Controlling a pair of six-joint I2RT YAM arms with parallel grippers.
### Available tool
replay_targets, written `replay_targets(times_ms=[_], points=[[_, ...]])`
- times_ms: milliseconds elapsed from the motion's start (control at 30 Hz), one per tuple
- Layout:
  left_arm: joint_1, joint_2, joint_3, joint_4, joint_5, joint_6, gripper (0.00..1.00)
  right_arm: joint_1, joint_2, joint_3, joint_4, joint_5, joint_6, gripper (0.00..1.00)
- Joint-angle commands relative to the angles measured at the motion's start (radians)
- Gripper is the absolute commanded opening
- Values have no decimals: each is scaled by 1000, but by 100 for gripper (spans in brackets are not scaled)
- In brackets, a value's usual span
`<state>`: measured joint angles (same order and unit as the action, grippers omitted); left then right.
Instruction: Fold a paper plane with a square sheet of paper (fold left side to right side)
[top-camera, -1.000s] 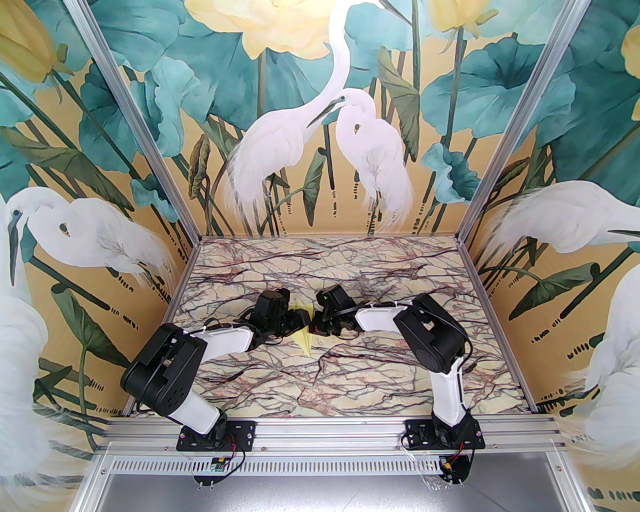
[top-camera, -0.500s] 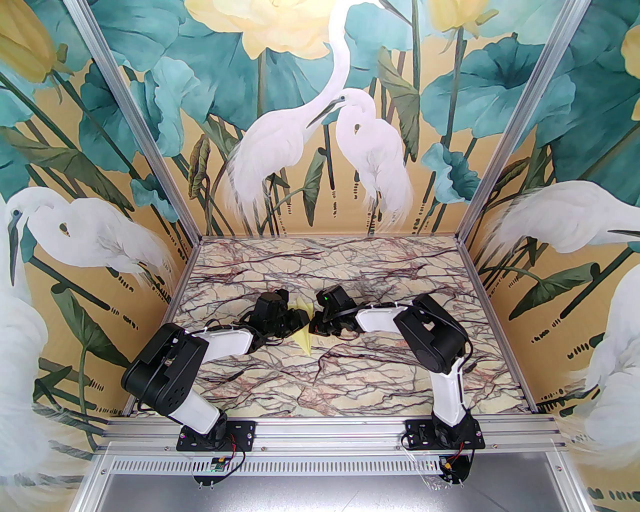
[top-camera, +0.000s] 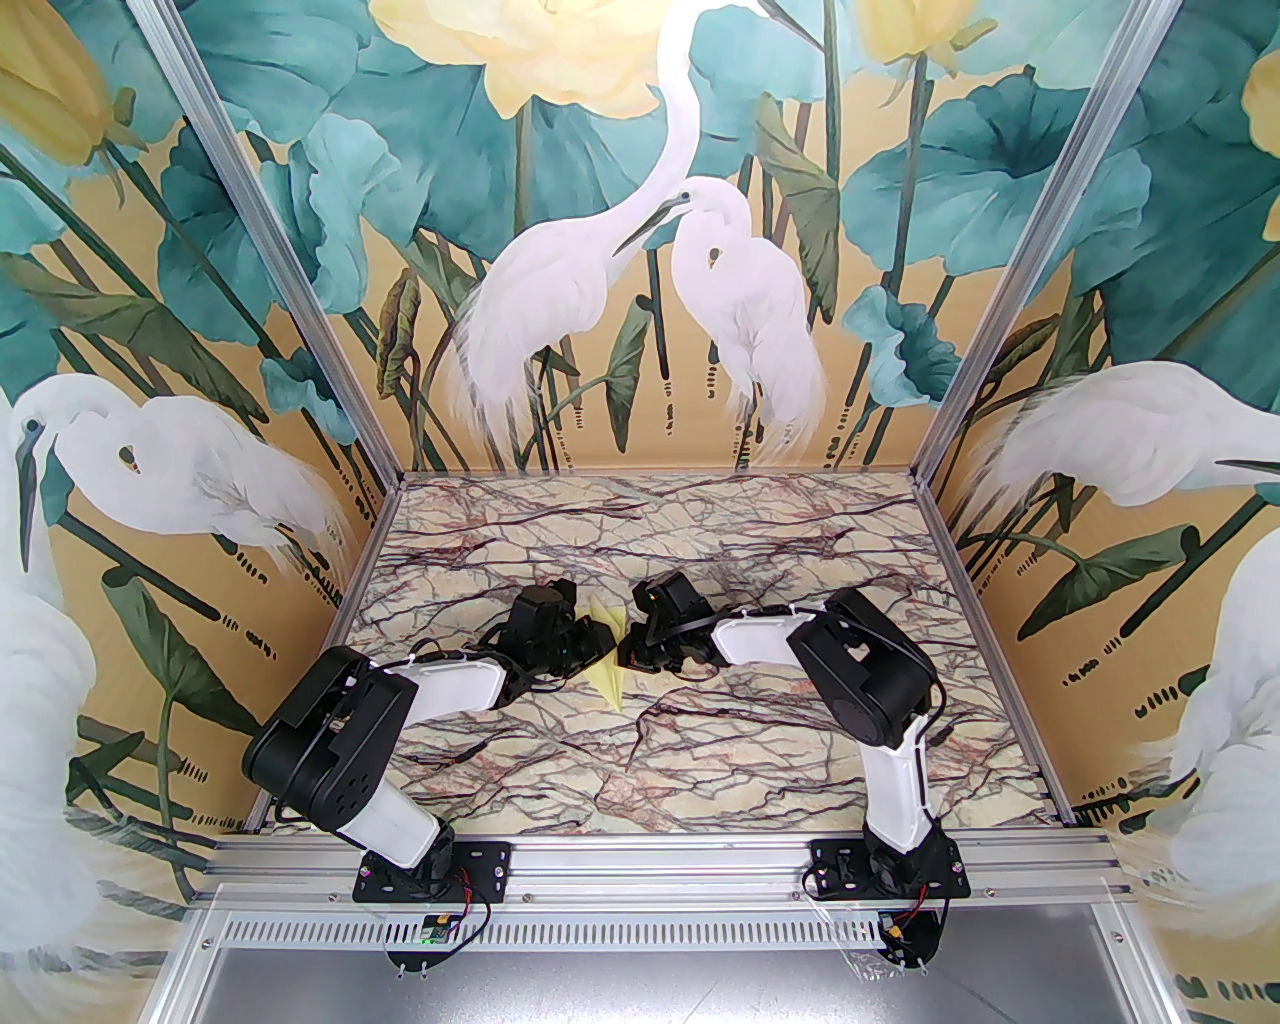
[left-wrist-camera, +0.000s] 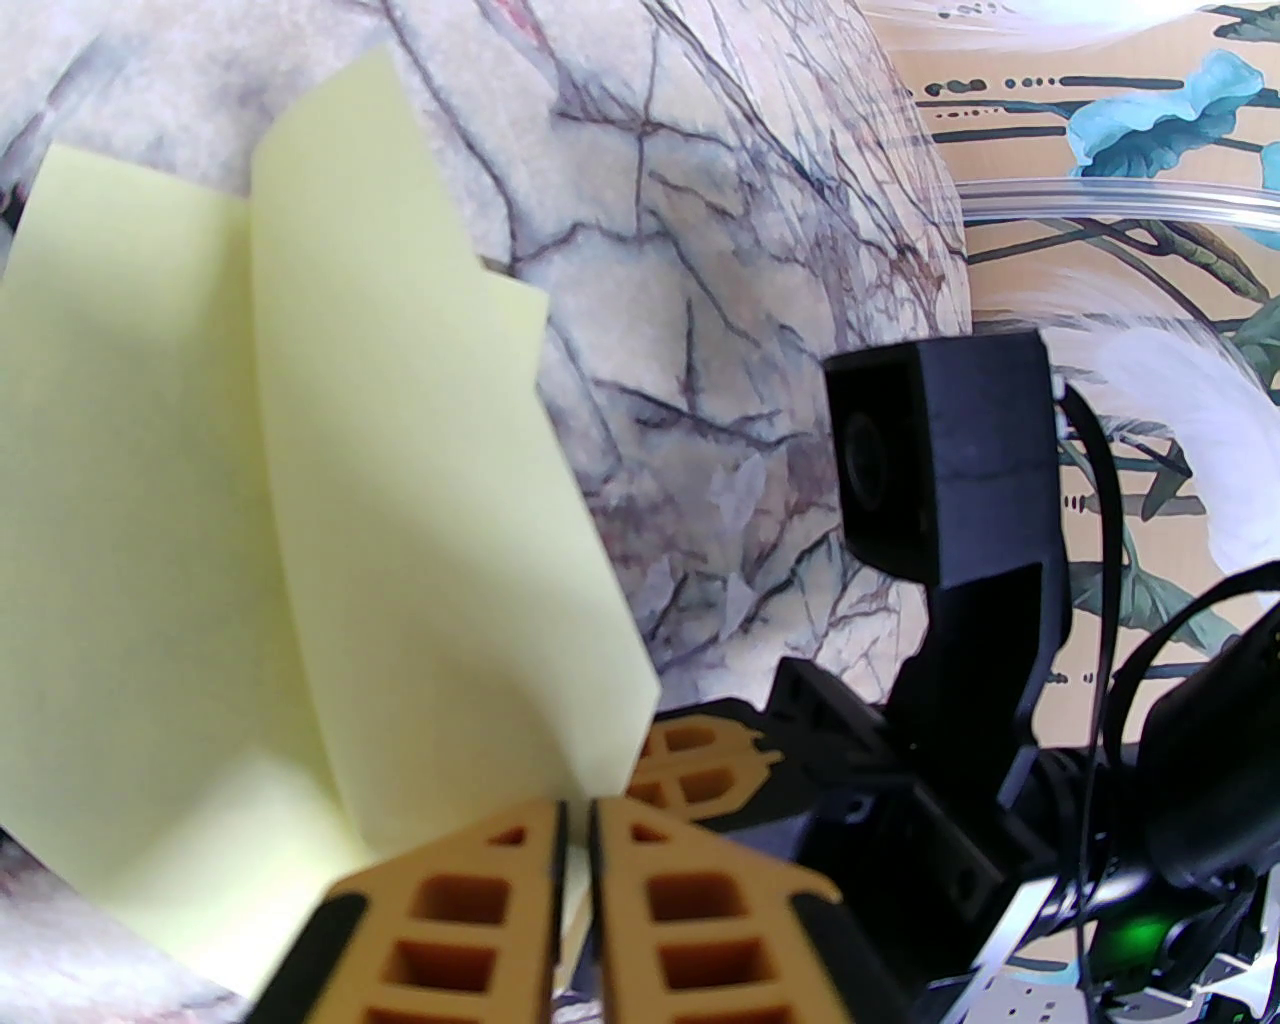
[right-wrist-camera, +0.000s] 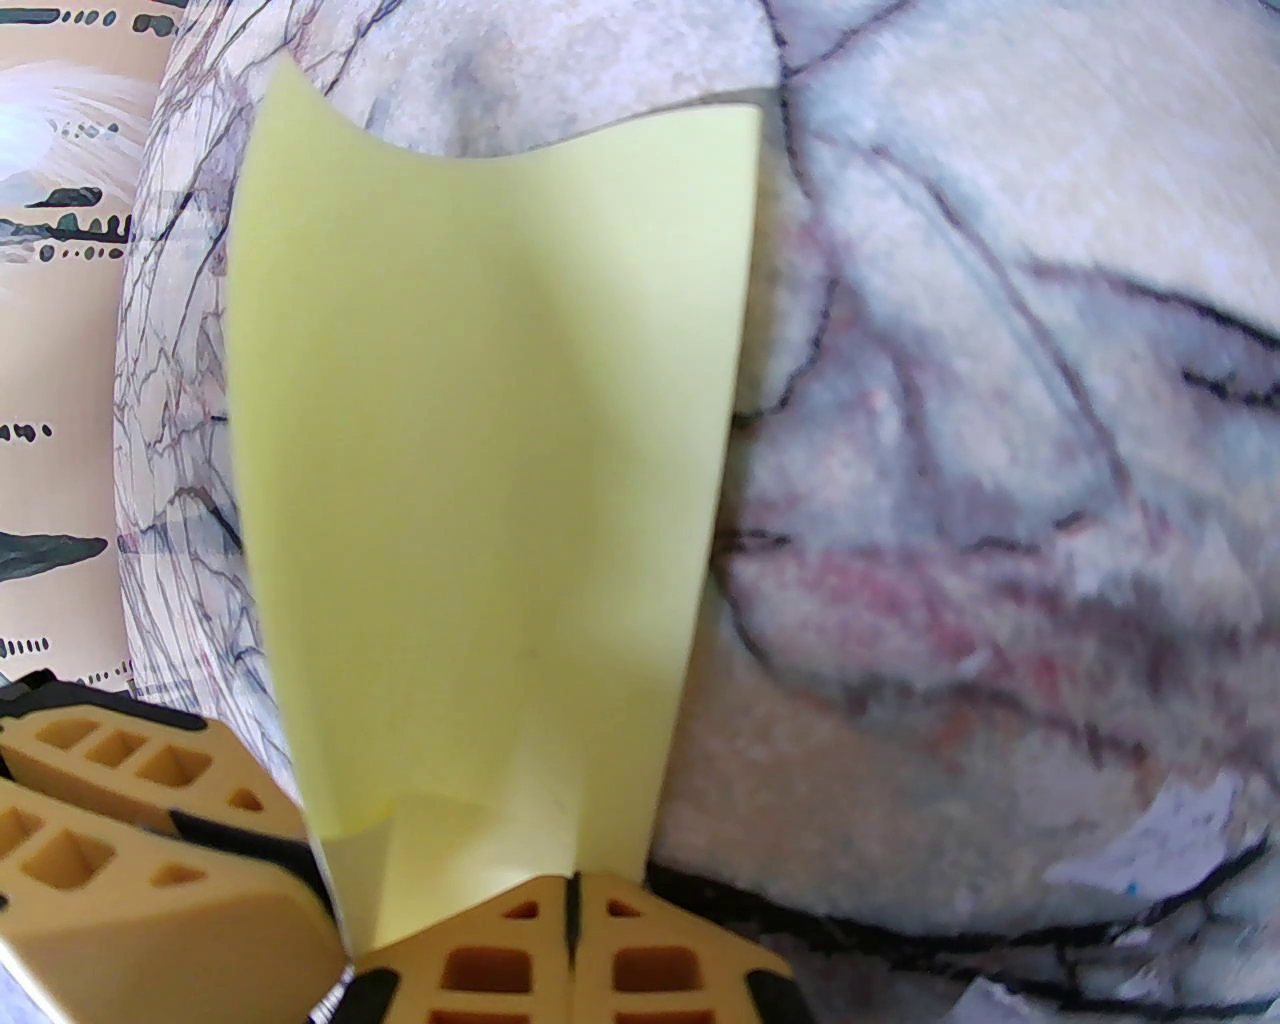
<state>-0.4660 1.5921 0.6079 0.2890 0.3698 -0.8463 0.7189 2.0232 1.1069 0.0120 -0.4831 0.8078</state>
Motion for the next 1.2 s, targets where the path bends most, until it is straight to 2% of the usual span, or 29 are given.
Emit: replay_targets(times_ms=[0, 133, 267, 433, 833, 1167], points=[[-6, 14, -17, 8, -7, 5, 15, -3, -5, -30, -38, 40, -10, 4], [-6, 19, -27, 29, -11, -2, 14, -4, -7, -33, -33, 39, -9, 5], [-6, 20, -40, 62, -8, -10, 5, -7, -14, -46, -13, 37, -3, 5], [-5, 11, -48, 68, -20, -13, 1, -17, -23, -65, 16, 23, 6, 5], [-5, 27, -20, 45, -14, -5, 5, -52, -105, -113, 89, 11, 26, 10], [-5, 29, -14, 39, -6, -4, 6, -85, -71, -115, 268, -84, 118, 24]])
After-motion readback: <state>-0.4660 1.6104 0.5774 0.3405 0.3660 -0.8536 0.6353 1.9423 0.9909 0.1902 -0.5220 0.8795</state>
